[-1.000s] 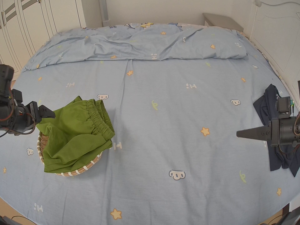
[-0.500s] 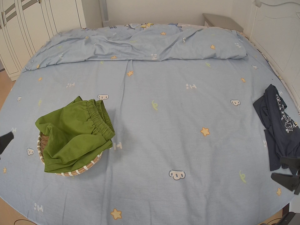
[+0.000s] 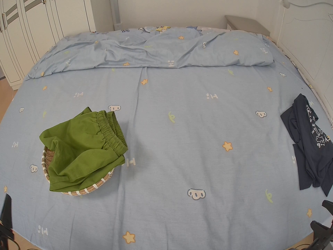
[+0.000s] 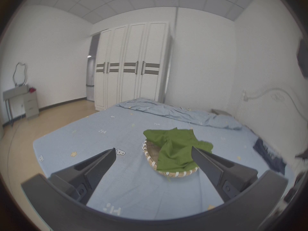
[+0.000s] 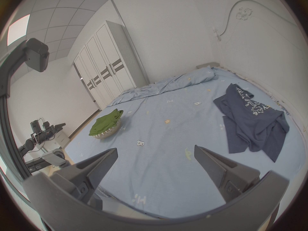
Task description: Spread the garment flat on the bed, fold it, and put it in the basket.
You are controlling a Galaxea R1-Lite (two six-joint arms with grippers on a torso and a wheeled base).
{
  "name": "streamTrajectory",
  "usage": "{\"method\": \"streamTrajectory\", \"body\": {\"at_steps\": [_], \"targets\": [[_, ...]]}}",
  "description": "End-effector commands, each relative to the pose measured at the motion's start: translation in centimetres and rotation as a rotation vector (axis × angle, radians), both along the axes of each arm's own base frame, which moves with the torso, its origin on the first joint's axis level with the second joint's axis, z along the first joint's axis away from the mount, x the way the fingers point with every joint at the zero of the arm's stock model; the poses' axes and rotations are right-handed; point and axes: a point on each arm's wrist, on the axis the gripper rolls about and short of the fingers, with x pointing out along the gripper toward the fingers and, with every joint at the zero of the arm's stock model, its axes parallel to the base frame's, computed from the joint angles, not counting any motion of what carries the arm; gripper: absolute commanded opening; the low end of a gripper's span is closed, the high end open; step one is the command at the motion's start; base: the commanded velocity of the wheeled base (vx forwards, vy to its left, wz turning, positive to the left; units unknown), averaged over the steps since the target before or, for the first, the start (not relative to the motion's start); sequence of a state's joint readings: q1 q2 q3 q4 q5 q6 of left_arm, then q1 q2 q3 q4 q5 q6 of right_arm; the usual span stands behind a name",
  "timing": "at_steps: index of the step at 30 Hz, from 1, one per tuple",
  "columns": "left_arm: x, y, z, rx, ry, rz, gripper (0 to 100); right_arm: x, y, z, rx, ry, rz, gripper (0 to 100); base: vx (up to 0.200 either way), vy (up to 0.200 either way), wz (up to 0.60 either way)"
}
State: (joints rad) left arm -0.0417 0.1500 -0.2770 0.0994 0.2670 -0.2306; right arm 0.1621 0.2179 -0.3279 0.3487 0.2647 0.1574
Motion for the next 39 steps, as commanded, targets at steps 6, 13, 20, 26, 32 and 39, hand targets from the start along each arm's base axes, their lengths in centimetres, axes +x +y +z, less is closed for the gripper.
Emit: {"method": "streamTrajectory", "body": {"at_steps": [6, 13, 20, 26, 32, 39], "targets": [[0.8, -0.7, -6.9, 0.227, 0.057, -0.222, 100, 0.2, -0.4, -3.1, -0.101, -0.162, -0.257, 100, 0.000, 0.000, 0.00], [0.8, -0.7, -6.9, 0.240, 0.056, -0.241, 100, 0.2, 0.1, -3.9, -0.146, -0.107, -0.431, 100, 0.000, 0.000, 0.00], [0.8, -0.7, -6.9, 0.240, 0.055, -0.241, 100, -0.2, 0.0, -4.9, -0.142, -0.197, -0.367, 100, 0.000, 0.000, 0.00], [0.8, -0.7, -6.9, 0.239, 0.053, -0.241, 100, 0.7, -0.2, -5.6, -0.144, -0.268, -0.433, 100, 0.000, 0.000, 0.00], [0.8, -0.7, -6.9, 0.239, 0.053, -0.241, 100, 0.7, -0.2, -5.7, -0.141, -0.261, -0.435, 100, 0.000, 0.000, 0.00], [0.8, -0.7, -6.9, 0.240, 0.053, -0.241, 100, 0.8, -0.1, -5.7, -0.154, -0.240, -0.396, 100, 0.000, 0.000, 0.00]]}}
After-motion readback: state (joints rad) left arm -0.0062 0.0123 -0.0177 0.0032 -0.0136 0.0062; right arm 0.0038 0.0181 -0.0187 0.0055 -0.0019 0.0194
